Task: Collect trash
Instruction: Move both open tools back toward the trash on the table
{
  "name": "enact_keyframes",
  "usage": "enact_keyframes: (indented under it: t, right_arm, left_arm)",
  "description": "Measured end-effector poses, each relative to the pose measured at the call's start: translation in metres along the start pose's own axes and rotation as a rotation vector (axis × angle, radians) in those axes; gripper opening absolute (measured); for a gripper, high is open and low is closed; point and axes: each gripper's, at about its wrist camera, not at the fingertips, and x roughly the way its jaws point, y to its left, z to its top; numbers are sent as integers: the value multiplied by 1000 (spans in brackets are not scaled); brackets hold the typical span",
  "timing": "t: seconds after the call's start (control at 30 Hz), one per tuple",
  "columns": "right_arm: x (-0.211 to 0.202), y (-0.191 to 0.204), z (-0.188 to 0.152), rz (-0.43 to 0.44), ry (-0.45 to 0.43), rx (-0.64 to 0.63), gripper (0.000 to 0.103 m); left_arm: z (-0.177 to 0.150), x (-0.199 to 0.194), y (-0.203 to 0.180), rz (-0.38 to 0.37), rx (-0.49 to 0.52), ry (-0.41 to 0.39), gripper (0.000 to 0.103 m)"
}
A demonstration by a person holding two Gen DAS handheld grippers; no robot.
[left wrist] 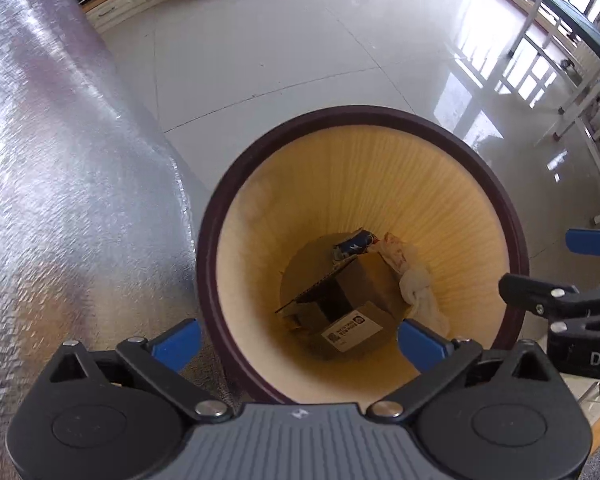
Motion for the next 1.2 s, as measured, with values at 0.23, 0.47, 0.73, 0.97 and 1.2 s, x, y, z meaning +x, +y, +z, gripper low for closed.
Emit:
enact_keyframes:
  t: [0.23, 0.47, 0.73, 0.97, 1.2]
  right_arm:
    - [-8, 6, -2, -7, -15, -31, 90]
    - [-17, 11, -8, -4, -43, -56, 103]
    - [-54, 7, -8, -46, -127, 2, 103]
    - [-109, 7, -13, -72, -221, 31, 103]
    - [-161, -1, -25, -84, -309, 58, 103]
  left_arm:
    - [-13, -12, 8, 6, -49, -21, 103]
    - [-23, -27, 18, 50, -98, -50, 103]
    - [-30, -70, 25, 45, -130, -142, 103]
    - [-38, -126, 30, 39, -137, -239, 103]
    - [-53, -183, 36, 10, -149, -345, 103]
